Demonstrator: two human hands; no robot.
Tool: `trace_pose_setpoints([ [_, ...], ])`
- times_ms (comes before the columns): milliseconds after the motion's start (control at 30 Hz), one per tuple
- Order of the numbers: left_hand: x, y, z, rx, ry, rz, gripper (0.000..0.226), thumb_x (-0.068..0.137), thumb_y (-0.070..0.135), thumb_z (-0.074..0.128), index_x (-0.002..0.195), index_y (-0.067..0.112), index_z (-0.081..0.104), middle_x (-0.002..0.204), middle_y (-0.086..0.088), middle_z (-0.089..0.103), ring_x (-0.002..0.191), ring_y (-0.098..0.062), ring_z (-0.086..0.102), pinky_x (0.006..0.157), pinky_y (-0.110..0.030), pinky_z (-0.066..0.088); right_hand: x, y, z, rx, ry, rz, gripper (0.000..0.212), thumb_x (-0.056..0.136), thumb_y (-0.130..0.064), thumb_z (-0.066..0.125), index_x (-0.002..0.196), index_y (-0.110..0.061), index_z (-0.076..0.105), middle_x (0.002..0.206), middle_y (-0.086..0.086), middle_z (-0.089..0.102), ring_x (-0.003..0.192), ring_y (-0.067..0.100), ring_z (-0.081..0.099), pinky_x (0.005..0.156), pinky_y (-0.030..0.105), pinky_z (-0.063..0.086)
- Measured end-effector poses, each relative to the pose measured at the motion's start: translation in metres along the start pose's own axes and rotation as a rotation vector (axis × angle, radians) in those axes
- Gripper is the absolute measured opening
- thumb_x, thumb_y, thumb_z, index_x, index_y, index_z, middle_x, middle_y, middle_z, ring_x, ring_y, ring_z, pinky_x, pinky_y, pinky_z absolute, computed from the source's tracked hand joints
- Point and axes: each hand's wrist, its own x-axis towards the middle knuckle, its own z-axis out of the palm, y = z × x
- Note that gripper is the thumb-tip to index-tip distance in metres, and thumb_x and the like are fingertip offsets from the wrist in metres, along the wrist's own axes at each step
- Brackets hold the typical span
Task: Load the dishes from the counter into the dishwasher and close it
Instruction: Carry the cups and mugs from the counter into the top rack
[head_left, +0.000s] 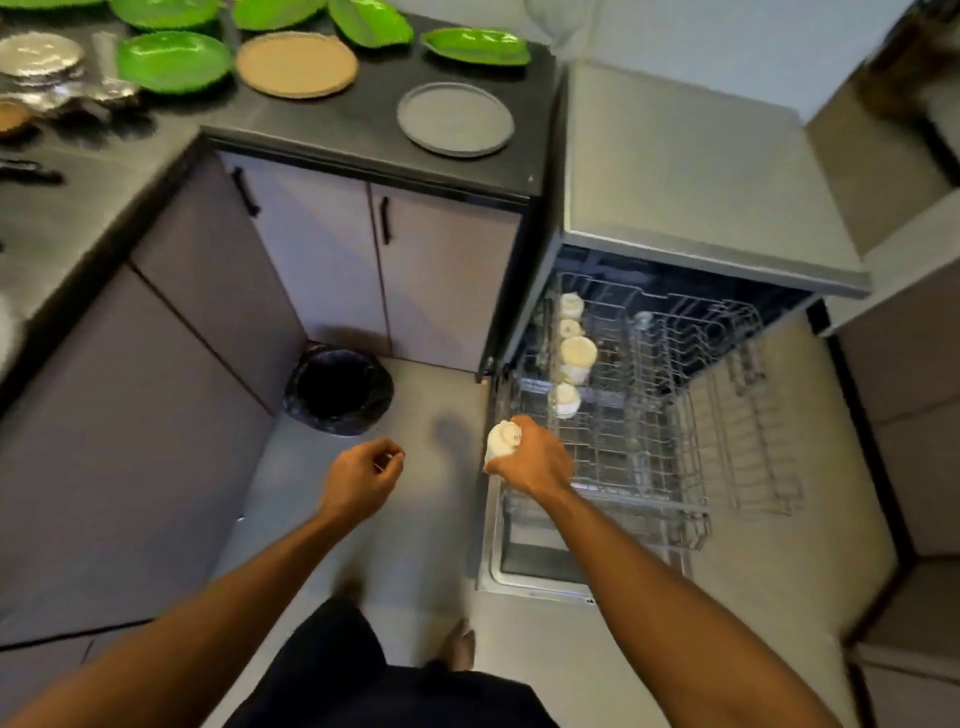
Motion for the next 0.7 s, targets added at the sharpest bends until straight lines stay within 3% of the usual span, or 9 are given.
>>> trace_pose_setpoints([
  [167,0.026,0.058,0.060,0.035,-0.172,0.111,0.028,0.088,0.021,0.068,0.071,0.041,0.058,0.065,0.017,0.060,0.062,-0.002,0.059,0.058,-0.016,0.040,0.018,0.060,-0.022,0.165,0.080,0.117,0.071,0.060,-0.044,0.084,0.123,-0.034,0.053,0.117,-0.001,0.066,0.104,0.027,0.063,0.081,0.036,0.053],
  [300,0.059,0.093,0.095,0.041,-0.304,0.127,0.012,0.090,0.021,0.065,0.083,0.030,0.068,0.071,0.009,0.065,0.067,-0.008,0.061,0.065,-0.026,0.050,0.039,0.092,-0.029,0.296,0.148,0.228,0.075,0.059,-0.044,0.085,0.126,-0.038,0.051,0.119,-0.004,0.065,0.107,0.026,0.062,0.086,0.037,0.052],
  [433,0.101,0.116,0.129,0.007,-0.360,0.112,0.017,0.092,0.015,0.064,0.083,0.030,0.066,0.073,0.015,0.063,0.071,-0.003,0.060,0.066,-0.018,0.044,0.067,0.113,-0.033,0.356,0.185,0.313,0.075,0.063,-0.038,0.089,0.128,-0.033,0.051,0.121,-0.001,0.062,0.109,0.026,0.061,0.087,0.038,0.051],
  [567,0.150,0.133,0.161,0.003,-0.449,0.054,0.019,0.091,0.014,0.063,0.088,0.032,0.065,0.079,0.010,0.067,0.078,-0.011,0.065,0.076,-0.029,0.052,0.104,0.128,-0.037,0.401,0.162,0.422,0.075,0.063,-0.038,0.090,0.126,-0.033,0.048,0.121,0.002,0.060,0.109,0.029,0.061,0.088,0.041,0.053],
  [633,0.175,0.143,0.174,0.008,-0.459,0.022,0.015,0.091,0.014,0.063,0.096,0.028,0.063,0.079,0.009,0.063,0.076,-0.013,0.062,0.074,-0.029,0.051,0.128,0.133,-0.043,0.413,0.158,0.443,0.075,0.065,-0.037,0.089,0.127,-0.032,0.048,0.123,0.003,0.059,0.109,0.030,0.061,0.088,0.041,0.053],
  [700,0.201,0.155,0.186,0.000,-0.461,-0.012,0.025,0.091,0.012,0.064,0.114,0.021,0.058,0.082,0.009,0.058,0.073,-0.009,0.058,0.067,-0.020,0.048,0.157,0.138,-0.050,0.424,0.163,0.444,0.076,0.066,-0.033,0.087,0.131,-0.030,0.047,0.124,0.005,0.058,0.111,0.031,0.060,0.087,0.040,0.052],
])
